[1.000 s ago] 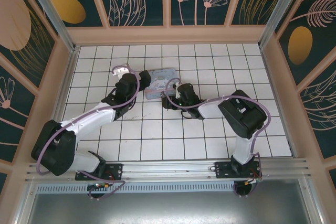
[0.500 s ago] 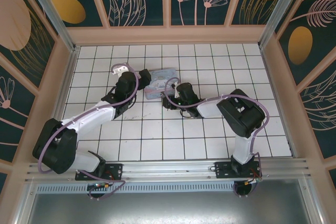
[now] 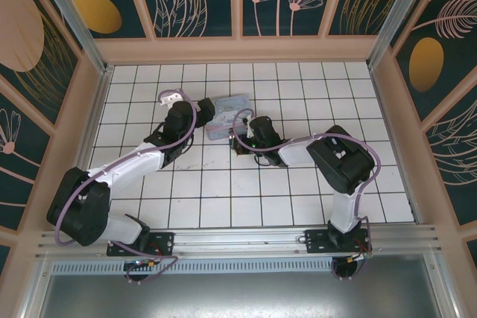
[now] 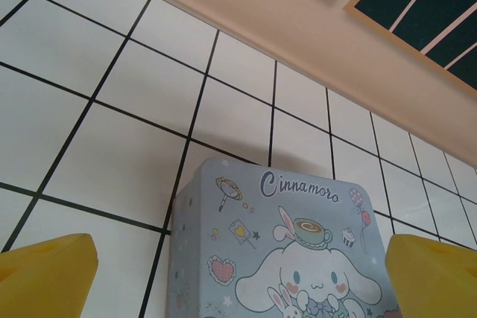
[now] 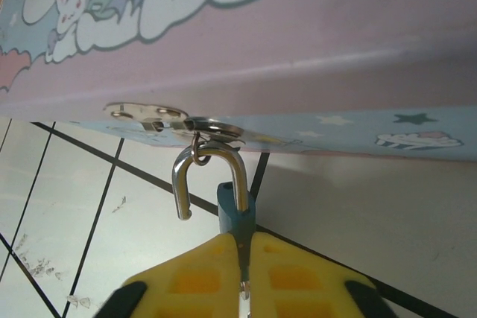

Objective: Unlock the padlock with the key

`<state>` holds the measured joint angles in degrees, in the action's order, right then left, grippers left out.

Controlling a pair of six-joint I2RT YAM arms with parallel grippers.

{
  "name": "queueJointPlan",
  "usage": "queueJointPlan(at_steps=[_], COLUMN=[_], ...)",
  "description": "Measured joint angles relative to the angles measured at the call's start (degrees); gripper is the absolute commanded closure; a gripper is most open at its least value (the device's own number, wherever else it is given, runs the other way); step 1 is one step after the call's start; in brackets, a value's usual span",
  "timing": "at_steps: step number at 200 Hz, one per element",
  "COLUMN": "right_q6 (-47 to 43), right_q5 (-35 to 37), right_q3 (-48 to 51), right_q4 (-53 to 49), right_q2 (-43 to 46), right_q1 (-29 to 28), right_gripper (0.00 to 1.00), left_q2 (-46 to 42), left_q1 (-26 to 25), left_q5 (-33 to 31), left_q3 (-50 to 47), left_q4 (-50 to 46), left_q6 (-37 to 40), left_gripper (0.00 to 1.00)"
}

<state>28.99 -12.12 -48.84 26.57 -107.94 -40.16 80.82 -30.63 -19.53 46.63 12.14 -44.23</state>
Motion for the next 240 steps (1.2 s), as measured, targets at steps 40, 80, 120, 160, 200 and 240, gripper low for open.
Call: queueJointPlan(at_steps=[40, 80, 120, 160, 200, 240], right_q6=[0.07, 1.6, 4.0, 5.84, 8.72, 12.17], right_q5=[0.04, 0.26, 0.44, 0.48, 0.44, 0.5], right_q3=[0.04, 1.68, 4.26, 7.04, 9.27, 9.79], right_q4=[0.02, 0.7, 2.73, 4.61, 7.1, 8.46], right_q2=[0.04, 1.51, 2.99, 5.09, 5.53, 5.53], right_q1=[0.0, 0.07, 0.11, 0.61, 0.87, 0.87], right_gripper=[0.96, 1.0, 1.0, 1.0, 1.0, 1.0], left_q2=[0.0, 1.7, 4.68, 4.98, 7.39, 10.27], left_q1=[0.0, 0.0, 0.0, 0.0, 0.0, 0.0], left_q5=[0.04, 1.57, 4.24, 6.29, 7.63, 7.58], left_q3=[0.02, 2.99, 6.23, 6.34, 7.06, 7.28], left_q4=[-0.46, -3.96, -7.63, -9.46, -11.15, -13.7], left_q6=[0.04, 1.73, 3.74, 4.59, 5.68, 7.02], left_gripper=[0.01, 0.02, 0.01, 0.02, 0.02, 0.02])
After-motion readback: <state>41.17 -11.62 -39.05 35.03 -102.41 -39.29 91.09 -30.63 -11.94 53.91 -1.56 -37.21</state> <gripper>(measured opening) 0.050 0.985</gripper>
